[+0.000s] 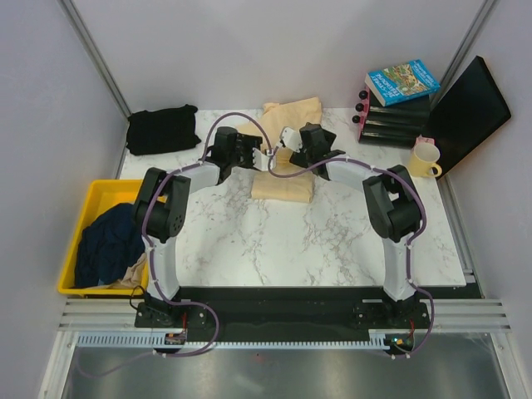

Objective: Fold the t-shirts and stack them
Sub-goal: Fold the folded rectangular tshirt in 1/3 of the way

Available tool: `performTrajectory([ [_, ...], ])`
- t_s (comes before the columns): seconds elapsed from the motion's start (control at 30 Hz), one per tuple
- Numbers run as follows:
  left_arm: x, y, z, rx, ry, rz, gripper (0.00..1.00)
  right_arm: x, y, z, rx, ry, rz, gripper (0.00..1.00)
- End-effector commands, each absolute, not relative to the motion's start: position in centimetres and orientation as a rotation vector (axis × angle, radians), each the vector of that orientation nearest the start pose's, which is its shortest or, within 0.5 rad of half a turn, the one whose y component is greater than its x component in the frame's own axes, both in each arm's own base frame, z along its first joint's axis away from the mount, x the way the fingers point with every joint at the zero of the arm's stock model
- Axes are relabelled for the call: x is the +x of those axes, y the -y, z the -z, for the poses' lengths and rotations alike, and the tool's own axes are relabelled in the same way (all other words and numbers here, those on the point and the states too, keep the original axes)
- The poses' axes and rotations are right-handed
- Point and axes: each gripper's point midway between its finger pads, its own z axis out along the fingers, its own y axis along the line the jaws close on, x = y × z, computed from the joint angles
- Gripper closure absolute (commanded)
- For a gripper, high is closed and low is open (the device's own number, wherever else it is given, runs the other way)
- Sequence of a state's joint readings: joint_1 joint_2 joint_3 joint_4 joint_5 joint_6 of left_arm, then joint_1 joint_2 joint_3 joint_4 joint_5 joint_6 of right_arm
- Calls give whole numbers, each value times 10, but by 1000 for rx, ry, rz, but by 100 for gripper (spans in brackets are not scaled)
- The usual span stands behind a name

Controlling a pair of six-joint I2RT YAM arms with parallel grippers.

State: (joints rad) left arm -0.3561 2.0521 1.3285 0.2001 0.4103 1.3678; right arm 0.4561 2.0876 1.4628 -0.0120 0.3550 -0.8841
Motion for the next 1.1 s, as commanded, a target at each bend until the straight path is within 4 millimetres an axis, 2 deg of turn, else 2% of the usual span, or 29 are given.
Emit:
performTrajectory([
  [0.0, 549, 236, -164, 1483, -1069, -373, 27, 544, -143, -132, -1000, -1850, 725, 2],
  [0.1, 537, 231, -174, 1492, -1090, -354, 25, 542, -132, -159, -918, -1846, 780, 3],
  [0.13, 530, 230, -191, 1487, -1066, -355, 25, 538, -126, -161, -908, -1867, 802, 4],
  [0.2, 516, 230, -191, 1497, -1057, -328, 25, 533, -120, -173, -889, -1865, 819, 5],
  [0.23, 511, 231, -196, 1503, -1045, -318, 25, 529, -123, -170, -927, -1877, 785, 5],
  [0.27, 500, 231, -200, 1510, -1024, -291, 25, 525, -126, -179, -928, -1864, 751, 8],
  [0.33, 487, 236, -200, 1530, -1009, -236, 31, 512, -141, -159, -1031, -1893, 608, 12],
  [0.37, 472, 240, -188, 1589, -1024, -150, 40, 508, -147, -154, -1063, -1902, 554, 21],
  [0.4, 465, 243, -182, 1622, -1038, -94, 81, 506, -155, -150, -1061, -1916, 498, 27],
  [0.43, 455, 246, -170, 1678, -1057, -28, 98, 498, -159, -135, -1114, -1964, 443, 46],
  [0.47, 452, 256, -173, 1704, -1037, 48, 98, 493, -175, -126, -1177, -1963, 329, 64],
  [0.5, 433, 253, -146, 1776, -1138, 173, 98, 495, -184, -128, -1164, -1968, 276, 79],
  [0.53, 434, 258, -154, 1811, -1109, 201, 98, 488, -190, -111, -1220, -2008, 212, 100],
  [0.57, 429, 261, -148, 1836, -1115, 258, 98, 484, -199, -105, -1256, -2011, 137, 100],
  [0.6, 418, 259, -119, 1891, -1188, 349, 98, 490, -209, -113, -1249, -1997, 90, 100],
  [0.63, 426, 263, -128, 1905, -1168, 349, 98, 483, -214, -97, -1289, -2044, 17, 100],
  [0.67, 427, 261, -119, 1923, -1197, 374, 98, 490, -222, -107, -1280, -2027, -18, 100],
  [0.7, 430, 261, -101, 1949, -1233, 413, 98, 490, -229, -106, -1287, -2025, -70, 100],
  [0.73, 435, 262, -104, 1957, -1261, 439, 98, 490, -230, -94, -1289, -2061, -97, 100],
  [0.77, 440, 262, -101, 1954, -1283, 449, 98, 494, -231, -92, -1279, -2066, -111, 100],
  [0.8, 444, 263, -87, 1953, -1324, 486, 98, 503, -234, -97, -1258, -2054, -126, 100],
  [0.83, 451, 263, -95, 1944, -1324, 487, 98, 504, -233, -85, -1250, -2088, -153, 100],
  [0.9, 456, 264, -92, 1944, -1328, 499, 98, 515, -230, -86, -1220, -2099, -189, 100],
  [0.93, 460, 264, -90, 1946, -1328, 499, 98, 513, -231, -73, -1223, -2130, -236, 100],
  [1.07, 466, 263, -86, 1945, -1339, 501, 98, 515, -230, -67, -1202, -2153, -275, 100],
])
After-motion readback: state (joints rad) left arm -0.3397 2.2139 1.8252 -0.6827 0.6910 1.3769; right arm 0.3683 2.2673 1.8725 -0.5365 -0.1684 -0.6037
